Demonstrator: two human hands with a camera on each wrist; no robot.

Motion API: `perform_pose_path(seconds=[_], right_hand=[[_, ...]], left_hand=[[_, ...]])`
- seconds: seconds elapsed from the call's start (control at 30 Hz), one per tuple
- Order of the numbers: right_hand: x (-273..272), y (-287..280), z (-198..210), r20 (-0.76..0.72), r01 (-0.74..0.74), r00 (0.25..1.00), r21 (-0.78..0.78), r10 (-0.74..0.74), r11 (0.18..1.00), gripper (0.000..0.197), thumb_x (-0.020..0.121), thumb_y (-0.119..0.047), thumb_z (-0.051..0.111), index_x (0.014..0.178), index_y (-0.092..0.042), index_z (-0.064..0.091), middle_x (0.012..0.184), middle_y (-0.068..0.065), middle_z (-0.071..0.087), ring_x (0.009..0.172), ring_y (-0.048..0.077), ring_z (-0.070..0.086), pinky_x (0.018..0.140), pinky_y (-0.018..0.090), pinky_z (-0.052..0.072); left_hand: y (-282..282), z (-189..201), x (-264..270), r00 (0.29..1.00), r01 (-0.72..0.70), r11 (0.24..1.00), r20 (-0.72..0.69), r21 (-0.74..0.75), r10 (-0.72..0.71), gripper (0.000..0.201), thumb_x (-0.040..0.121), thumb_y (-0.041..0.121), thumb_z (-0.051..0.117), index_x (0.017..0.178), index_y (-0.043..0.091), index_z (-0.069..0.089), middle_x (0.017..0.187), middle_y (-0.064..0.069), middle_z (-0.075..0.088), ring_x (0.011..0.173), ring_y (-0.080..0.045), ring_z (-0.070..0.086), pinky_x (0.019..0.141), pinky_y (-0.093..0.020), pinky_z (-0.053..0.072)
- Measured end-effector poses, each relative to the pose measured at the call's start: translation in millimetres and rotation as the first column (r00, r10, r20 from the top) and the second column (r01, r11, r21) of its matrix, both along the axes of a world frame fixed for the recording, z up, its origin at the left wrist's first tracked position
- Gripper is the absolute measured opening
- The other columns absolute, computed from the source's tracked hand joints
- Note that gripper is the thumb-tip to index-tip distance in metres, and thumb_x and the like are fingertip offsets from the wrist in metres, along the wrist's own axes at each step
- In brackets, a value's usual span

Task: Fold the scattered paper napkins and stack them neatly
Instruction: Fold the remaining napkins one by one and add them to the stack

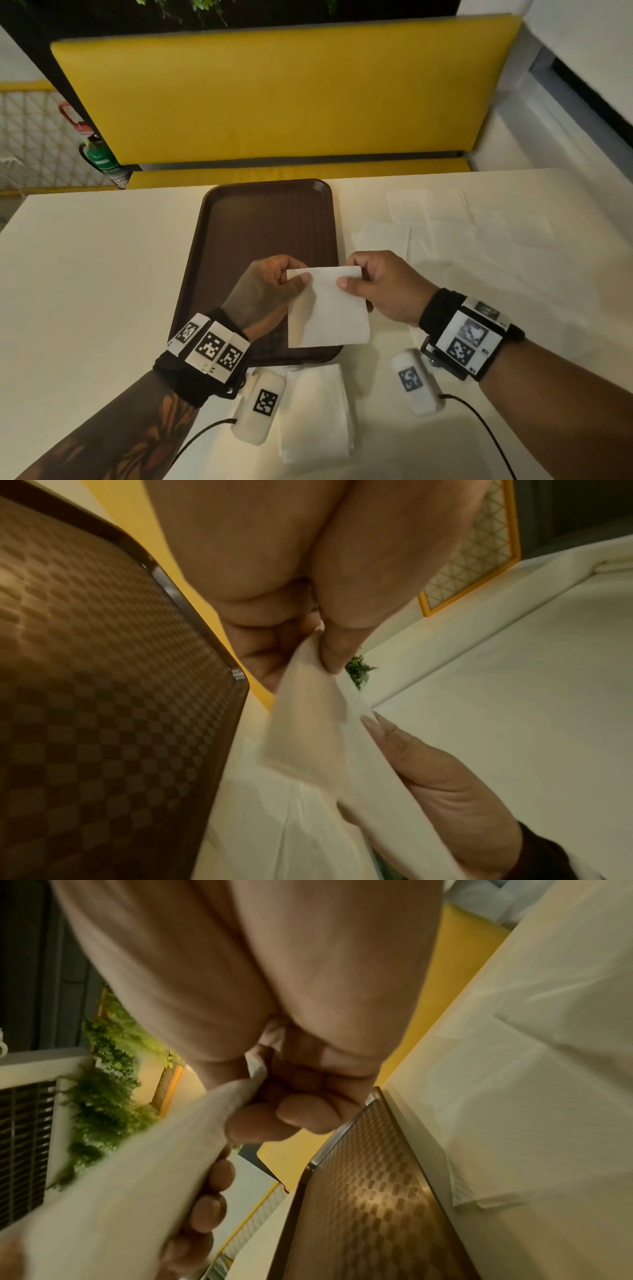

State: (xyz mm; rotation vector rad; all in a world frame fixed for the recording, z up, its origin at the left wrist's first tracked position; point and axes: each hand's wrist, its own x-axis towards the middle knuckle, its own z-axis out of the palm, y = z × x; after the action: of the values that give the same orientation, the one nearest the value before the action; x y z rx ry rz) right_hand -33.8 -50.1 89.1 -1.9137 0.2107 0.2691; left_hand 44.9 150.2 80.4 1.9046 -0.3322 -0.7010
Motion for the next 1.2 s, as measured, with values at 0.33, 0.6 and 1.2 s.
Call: perform_pose_path(seconds=[0.33,0.6,1.2], right_hand=[[-32,29,-47,-0.24,-0.202,0.955,-0.098,0.174,0.974,0.016,0.093,-0.019,0.061,0.092,-0.003,0.066,0.08,0.015,0.072,0.056,0.012,0.062,0.065,0.03,0.055],[-51,55,-87,-0.33,-0.192,0.94,-0.293,0.089,0.936,0.018,0.086,-0.026,0.07,0.09,-0.009,0.067,0.084,0.004,0.069,0.076,0.017,0.065,0.078,0.036,0.057],[-68,67,-91,-0.046,-0.339,0.916,-0.618,0.398,0.709,0.027,0.084,-0.036,0.067,0.104,-0.02,0.056,0.1,-0.006,0.049,0.084,0.019,0.057,0.076,0.036,0.052]], left_hand=[[42,-38,-39,0.997,0.077,0.942,-0.048,0.327,-0.065,0.013,0.082,0.018,0.07,0.09,0.014,0.061,0.079,-0.005,0.069,0.062,-0.015,0.067,0.056,-0.027,0.055],[45,-73,-72,0.998,-0.013,0.865,0.063,0.501,-0.022,0.022,0.08,0.019,0.073,0.083,0.021,0.052,0.071,-0.002,0.067,0.06,-0.012,0.066,0.053,-0.019,0.047],[54,-70,-105,0.808,0.127,0.787,0.397,0.604,-0.435,0.018,0.088,0.035,0.06,0.104,0.03,0.056,0.109,0.015,0.048,0.099,-0.004,0.052,0.078,-0.014,0.039]])
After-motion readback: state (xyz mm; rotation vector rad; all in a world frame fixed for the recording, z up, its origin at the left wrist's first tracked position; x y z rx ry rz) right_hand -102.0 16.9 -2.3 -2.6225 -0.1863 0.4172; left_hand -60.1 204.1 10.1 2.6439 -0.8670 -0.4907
